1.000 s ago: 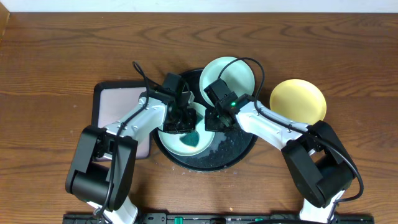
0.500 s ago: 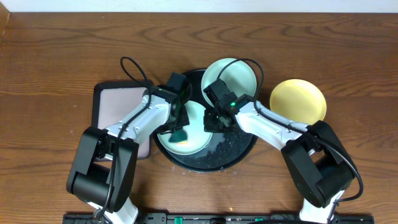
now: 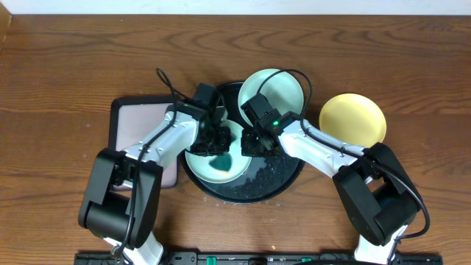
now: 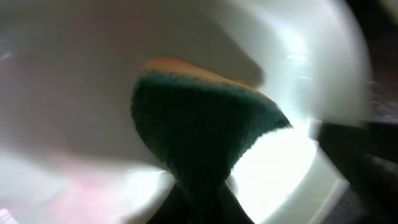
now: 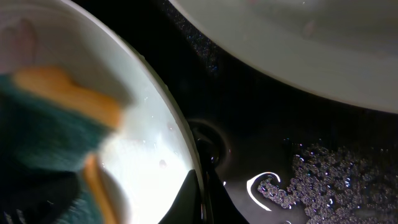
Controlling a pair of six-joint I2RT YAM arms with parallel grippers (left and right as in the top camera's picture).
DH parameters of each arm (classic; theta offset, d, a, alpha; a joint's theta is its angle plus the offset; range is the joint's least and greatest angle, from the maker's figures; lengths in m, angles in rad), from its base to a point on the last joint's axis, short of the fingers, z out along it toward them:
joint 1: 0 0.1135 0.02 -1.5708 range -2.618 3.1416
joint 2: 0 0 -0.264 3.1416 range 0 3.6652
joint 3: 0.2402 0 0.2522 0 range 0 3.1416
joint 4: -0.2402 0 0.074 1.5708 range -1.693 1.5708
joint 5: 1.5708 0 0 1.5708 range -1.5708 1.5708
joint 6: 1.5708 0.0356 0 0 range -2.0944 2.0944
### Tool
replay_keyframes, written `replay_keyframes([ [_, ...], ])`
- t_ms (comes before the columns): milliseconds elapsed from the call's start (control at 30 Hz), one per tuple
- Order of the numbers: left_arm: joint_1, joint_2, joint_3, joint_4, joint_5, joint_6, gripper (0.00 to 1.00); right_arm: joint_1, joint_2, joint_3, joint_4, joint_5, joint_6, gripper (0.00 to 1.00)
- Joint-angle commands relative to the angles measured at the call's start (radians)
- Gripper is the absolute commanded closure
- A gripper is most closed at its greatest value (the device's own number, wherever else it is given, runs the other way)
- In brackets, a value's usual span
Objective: Clean dirty plates on tray and stack at the side
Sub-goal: 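Scrub the pale green plate with the sponge in the left gripper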
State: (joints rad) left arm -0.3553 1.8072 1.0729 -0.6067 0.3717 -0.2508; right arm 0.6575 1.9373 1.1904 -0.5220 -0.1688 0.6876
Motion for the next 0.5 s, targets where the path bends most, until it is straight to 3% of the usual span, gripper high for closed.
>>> replay_keyframes([
  [0, 0.003, 0.014, -0.008, 0.034, -0.014, -0.052, 0.93, -0.010, 0.023, 0.011, -0.003, 0.029, -0.012, 0.99],
  [267, 0.005, 0.014, -0.008, 0.051, -0.524, -0.332, 0.93, -0.010, 0.023, 0.011, -0.003, 0.029, -0.013, 0.99],
  [467, 0.002, 0.014, -0.008, -0.090, -0.587, -0.485, 0.92, -0.011, 0.023, 0.011, -0.003, 0.029, -0.012, 0.99],
])
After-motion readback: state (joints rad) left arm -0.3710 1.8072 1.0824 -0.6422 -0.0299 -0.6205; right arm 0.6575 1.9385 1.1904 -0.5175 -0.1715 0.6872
